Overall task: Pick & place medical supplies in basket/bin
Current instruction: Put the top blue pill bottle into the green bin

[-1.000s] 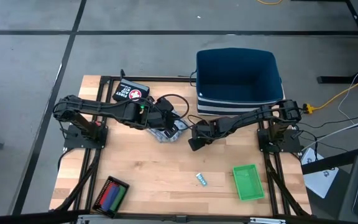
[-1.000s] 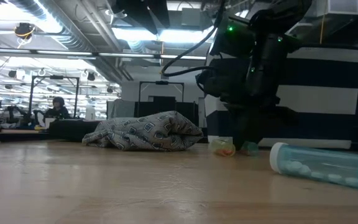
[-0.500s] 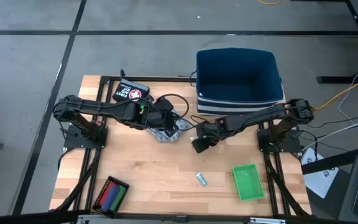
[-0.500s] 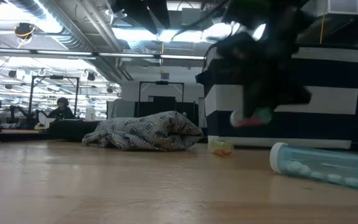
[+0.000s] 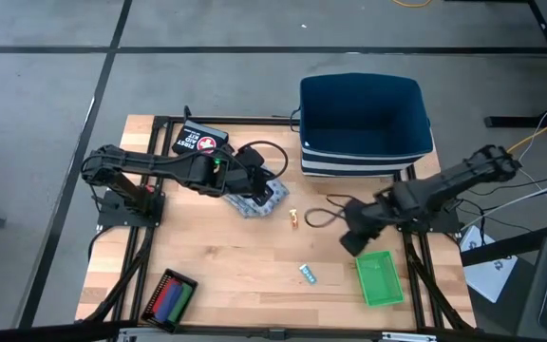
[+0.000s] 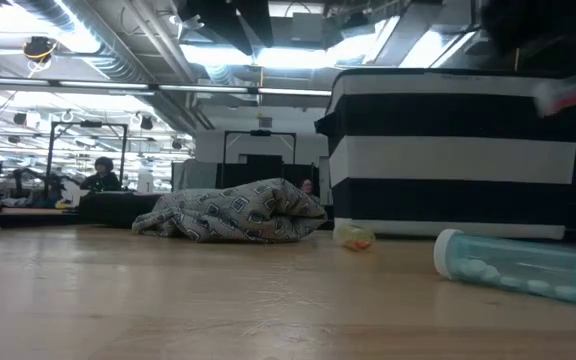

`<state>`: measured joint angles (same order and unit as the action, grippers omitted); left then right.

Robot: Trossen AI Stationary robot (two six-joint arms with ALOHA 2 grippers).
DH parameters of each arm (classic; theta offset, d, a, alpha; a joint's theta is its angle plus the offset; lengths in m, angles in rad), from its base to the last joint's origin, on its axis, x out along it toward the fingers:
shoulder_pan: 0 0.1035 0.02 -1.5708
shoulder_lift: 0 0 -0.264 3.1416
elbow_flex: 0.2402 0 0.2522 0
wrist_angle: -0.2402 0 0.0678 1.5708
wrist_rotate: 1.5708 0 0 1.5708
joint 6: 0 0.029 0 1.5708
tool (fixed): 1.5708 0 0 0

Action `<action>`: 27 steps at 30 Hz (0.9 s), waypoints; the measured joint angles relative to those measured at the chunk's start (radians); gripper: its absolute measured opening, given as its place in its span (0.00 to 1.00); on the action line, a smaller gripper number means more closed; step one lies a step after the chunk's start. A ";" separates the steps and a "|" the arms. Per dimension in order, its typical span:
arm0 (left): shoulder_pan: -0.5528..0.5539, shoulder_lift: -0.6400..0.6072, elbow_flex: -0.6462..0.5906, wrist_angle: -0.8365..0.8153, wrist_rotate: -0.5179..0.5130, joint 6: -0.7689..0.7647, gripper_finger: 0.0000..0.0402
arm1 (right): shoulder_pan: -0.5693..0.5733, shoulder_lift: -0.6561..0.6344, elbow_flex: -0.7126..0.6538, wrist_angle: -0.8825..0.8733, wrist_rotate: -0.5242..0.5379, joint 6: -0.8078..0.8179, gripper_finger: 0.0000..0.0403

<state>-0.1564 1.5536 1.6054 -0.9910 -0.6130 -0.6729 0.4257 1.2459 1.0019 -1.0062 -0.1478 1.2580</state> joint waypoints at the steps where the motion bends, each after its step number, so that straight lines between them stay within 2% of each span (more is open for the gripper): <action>1: 0.001 0.000 0.000 -0.001 0.003 -0.006 0.52 | 0.033 -0.014 0.000 -0.030 -0.001 0.020 0.28; 6: 0.002 0.000 0.000 0.000 0.002 -0.022 0.52 | 0.201 -0.035 0.000 -0.129 -0.009 0.116 0.27; 12: 0.002 0.000 0.000 0.000 0.001 -0.038 0.52 | 0.362 -0.030 -0.045 -0.126 0.020 0.196 0.28; 15: 0.002 0.000 0.000 0.001 -0.002 -0.039 0.52 | 0.397 -0.029 -0.097 -0.089 0.015 0.226 0.29; 22: 0.002 0.000 0.000 0.001 -0.005 -0.065 0.52 | 0.442 -0.029 -0.218 0.154 0.001 0.239 0.29; 27: 0.002 0.000 0.000 0.001 -0.005 -0.075 0.52 | 0.436 -0.029 -0.250 0.156 0.000 0.209 0.30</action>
<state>-0.1543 1.5532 1.6054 -0.9901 -0.6178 -0.7480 0.8617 1.2171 0.7523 -0.8497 -0.1474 1.4667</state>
